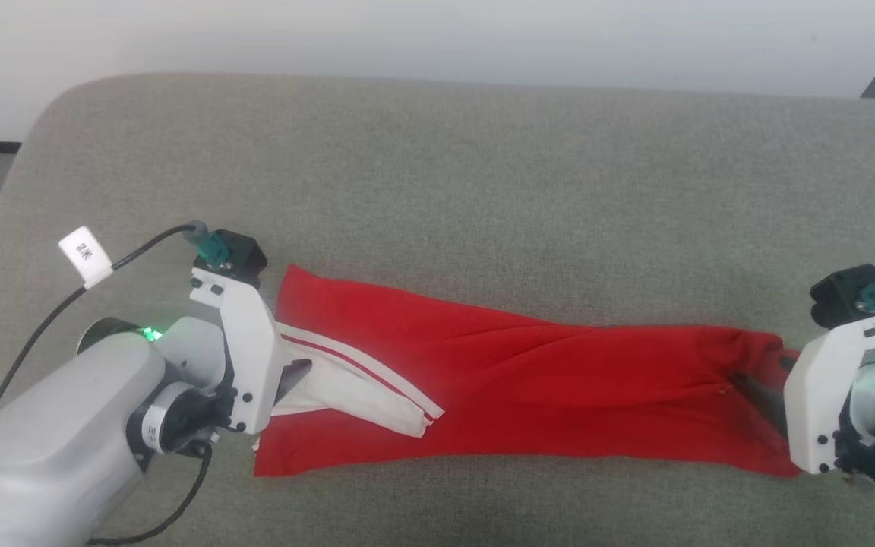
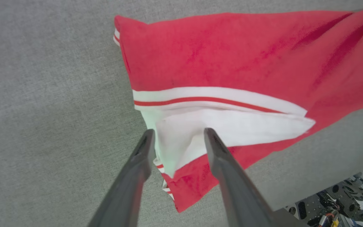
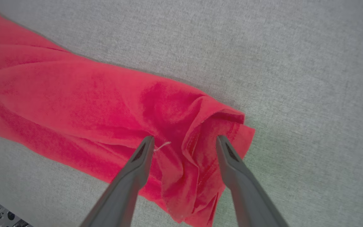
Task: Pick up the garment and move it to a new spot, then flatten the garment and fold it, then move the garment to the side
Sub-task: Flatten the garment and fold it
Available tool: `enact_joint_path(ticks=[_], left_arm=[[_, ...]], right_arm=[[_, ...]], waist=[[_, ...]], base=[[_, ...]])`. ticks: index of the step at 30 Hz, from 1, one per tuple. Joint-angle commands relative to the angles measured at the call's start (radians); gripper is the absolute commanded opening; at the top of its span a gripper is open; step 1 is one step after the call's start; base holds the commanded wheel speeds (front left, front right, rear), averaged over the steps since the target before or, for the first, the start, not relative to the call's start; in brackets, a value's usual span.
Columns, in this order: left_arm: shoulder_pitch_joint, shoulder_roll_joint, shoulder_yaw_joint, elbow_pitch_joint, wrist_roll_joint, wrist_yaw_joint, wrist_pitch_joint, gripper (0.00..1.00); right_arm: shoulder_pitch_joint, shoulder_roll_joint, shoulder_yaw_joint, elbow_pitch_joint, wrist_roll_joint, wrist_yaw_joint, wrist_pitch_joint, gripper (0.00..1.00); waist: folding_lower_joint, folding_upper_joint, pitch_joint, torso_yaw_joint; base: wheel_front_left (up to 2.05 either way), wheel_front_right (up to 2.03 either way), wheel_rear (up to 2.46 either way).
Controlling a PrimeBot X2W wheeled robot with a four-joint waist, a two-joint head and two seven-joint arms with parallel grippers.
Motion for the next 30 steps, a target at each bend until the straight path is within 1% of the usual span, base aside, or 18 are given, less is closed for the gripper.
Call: enact_joint_path(ticks=[1, 6, 9, 10, 12, 13, 15, 19, 23, 24, 25, 27, 30], left_arm=[[0.026, 0.003, 0.008, 0.001, 0.003, -0.008, -0.029, 1.0], [0.065, 0.02, 0.029, -0.029, 0.035, -0.018, -0.151, 1.0], [0.101, 0.035, 0.049, -0.054, 0.063, -0.011, -0.261, 1.0], [0.101, 0.035, 0.049, -0.054, 0.063, -0.011, -0.261, 1.0], [0.127, 0.05, 0.06, -0.072, 0.092, -0.008, -0.34, 1.0], [0.143, 0.053, 0.071, -0.077, 0.099, 0.004, -0.379, 1.0], [0.174, 0.063, 0.081, -0.093, 0.125, 0.013, -0.456, 1.0], [0.247, 0.082, 0.126, -0.112, 0.131, 0.059, -0.599, 1.0], [0.32, 0.096, 0.161, -0.131, 0.141, 0.094, -0.726, 1.0], [0.337, 0.1, 0.169, -0.133, 0.145, 0.105, -0.756, 1.0], [0.375, 0.098, 0.189, -0.137, 0.136, 0.127, -0.811, 1.0], [0.411, 0.098, 0.206, -0.138, 0.128, 0.14, -0.856, 1.0], [0.456, 0.091, 0.234, -0.142, 0.123, 0.152, -0.897, 1.0]], right_arm=[[-0.004, -0.003, -0.008, 0.0, 0.014, -0.002, -0.004, 1.0], [0.02, -0.003, -0.058, 0.0, 0.021, -0.002, 0.003, 1.0], [0.039, 0.006, -0.095, 0.009, 0.009, -0.002, 0.013, 1.0], [0.039, 0.006, -0.095, 0.009, 0.009, -0.002, 0.013, 1.0], [0.053, 0.017, -0.121, 0.017, 0.011, -0.002, 0.025, 1.0], [0.061, 0.018, -0.134, 0.022, 0.015, -0.002, 0.03, 1.0], [0.074, 0.023, -0.156, 0.04, 0.025, -0.002, 0.04, 1.0], [0.099, 0.019, -0.189, 0.084, 0.014, -0.001, 0.045, 1.0], [0.11, 0.022, -0.218, 0.136, 0.016, -0.001, 0.047, 1.0], [0.111, 0.02, -0.221, 0.152, 0.016, -0.001, 0.045, 1.0], [0.109, 0.016, -0.222, 0.18, 0.022, -0.001, 0.038, 1.0], [0.1, 0.023, -0.224, 0.207, 0.03, -0.001, 0.033, 1.0], [0.092, 0.025, -0.212, 0.249, 0.033, -0.001, 0.025, 1.0]], waist=[[0.0, 0.0, -0.018, 0.003], [0.0, 0.0, -0.054, 0.011], [0.0, 0.0, -0.074, 0.02], [0.0, 0.0, -0.074, 0.02], [0.0, 0.0, -0.086, 0.027], [0.0, 0.0, -0.092, 0.031], [0.0, 0.0, -0.101, 0.042], [0.0, 0.0, -0.113, 0.065], [0.0, 0.0, -0.114, 0.094], [0.0, 0.0, -0.113, 0.101], [0.0, 0.0, -0.11, 0.116], [0.0, 0.0, -0.107, 0.129], [0.0, 0.0, -0.103, 0.149]], base=[[0.0, 0.0, 0.0], [0.0, 0.0, 0.0], [0.0, 0.0, 0.0], [0.0, 0.0, 0.0], [0.0, 0.0, 0.0], [0.0, 0.0, 0.0], [0.0, 0.0, 0.0], [0.0, 0.0, 0.0], [0.0, 0.0, 0.0], [0.0, 0.0, 0.0], [0.0, 0.0, 0.0], [0.0, 0.0, 0.0], [0.0, 0.0, 0.0]])
